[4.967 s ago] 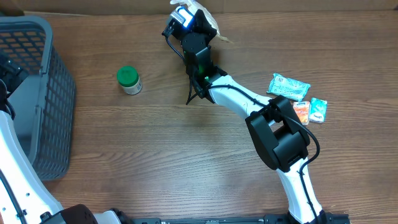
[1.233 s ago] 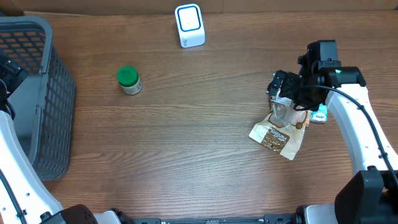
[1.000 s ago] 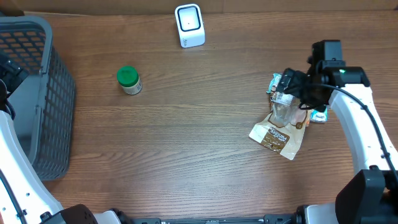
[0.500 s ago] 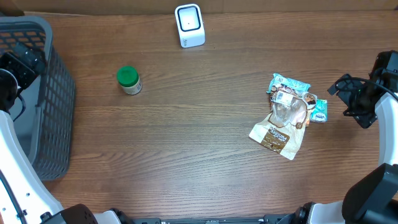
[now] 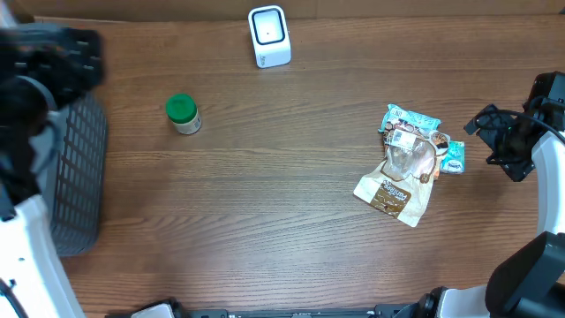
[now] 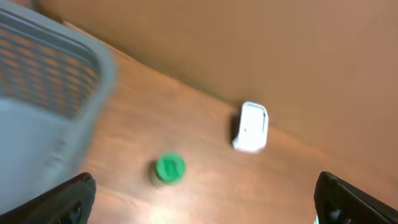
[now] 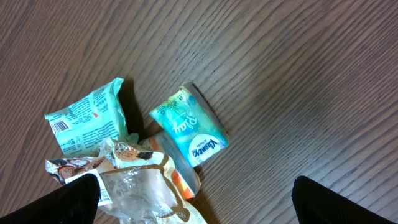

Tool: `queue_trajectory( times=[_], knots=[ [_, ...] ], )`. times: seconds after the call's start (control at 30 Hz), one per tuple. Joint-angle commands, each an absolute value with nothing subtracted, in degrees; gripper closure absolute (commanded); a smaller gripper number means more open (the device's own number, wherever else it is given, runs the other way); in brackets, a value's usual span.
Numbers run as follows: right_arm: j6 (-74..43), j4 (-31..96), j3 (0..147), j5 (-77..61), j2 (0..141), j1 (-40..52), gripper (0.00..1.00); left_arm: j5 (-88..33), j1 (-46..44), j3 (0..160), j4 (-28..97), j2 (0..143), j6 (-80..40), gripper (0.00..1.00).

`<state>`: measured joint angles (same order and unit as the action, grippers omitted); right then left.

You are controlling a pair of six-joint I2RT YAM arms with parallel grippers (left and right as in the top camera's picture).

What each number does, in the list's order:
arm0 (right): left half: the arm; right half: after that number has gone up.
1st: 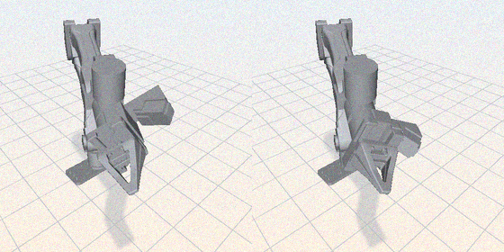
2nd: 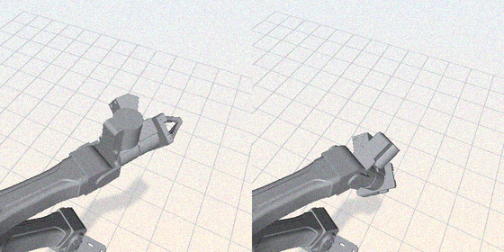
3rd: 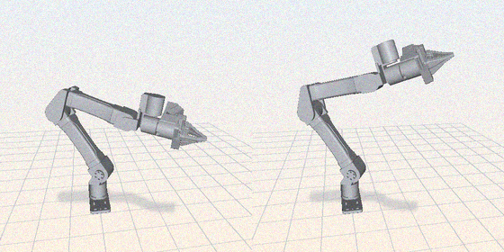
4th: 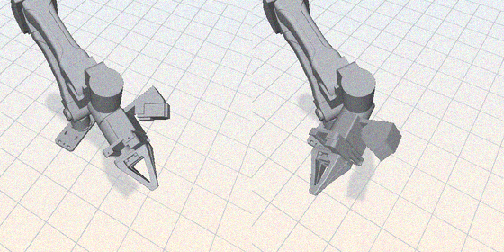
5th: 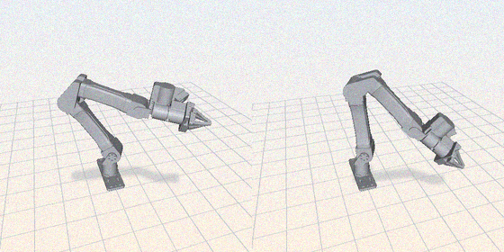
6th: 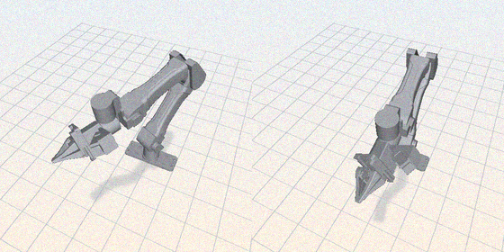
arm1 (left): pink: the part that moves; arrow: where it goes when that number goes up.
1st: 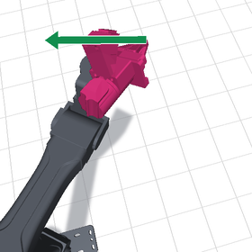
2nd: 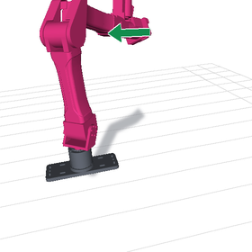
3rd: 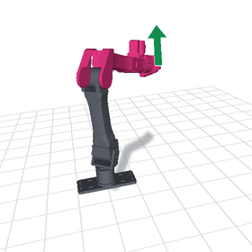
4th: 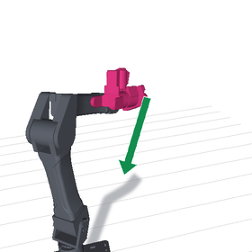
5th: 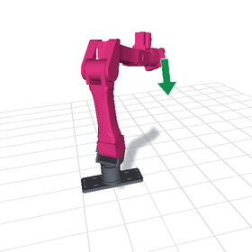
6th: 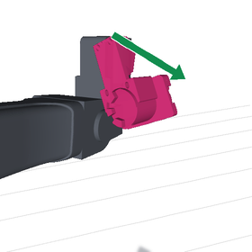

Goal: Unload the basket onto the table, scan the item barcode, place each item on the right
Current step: 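Move the left gripper over the green-lidded jar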

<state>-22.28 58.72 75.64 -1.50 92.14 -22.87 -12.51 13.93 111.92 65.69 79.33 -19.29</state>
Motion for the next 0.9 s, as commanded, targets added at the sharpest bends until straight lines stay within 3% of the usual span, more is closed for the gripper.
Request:
queue_trajectory(
  times=[0.0,0.07,0.23,0.43,0.87],
  knots=[
    [-22.52,58.63,75.22,-1.76,90.87,-22.9,0.0,0.58,4.6,112.12,68.51,81.41,-17.74,0.04],
    [-22.52,58.63,75.22,-1.78,90.87,-22.9,0.0,4.93,0.03,112.12,69.76,82.76,-17.5,0.04],
    [-22.52,58.63,75.22,-1.78,90.87,-22.9,0.0,2.52,-5.52,112.12,71.48,87.61,-10.2,0.07],
    [-22.52,58.63,75.22,-1.78,90.87,-22.9,0.0,3.84,-5.63,112.12,73.69,94.72,-10.04,0.13],
    [-22.52,58.61,75.2,-1.78,90.87,-22.9,0.0,10.5,-5.61,112.12,72.14,109.82,-9.63,0.12]
  ],
)
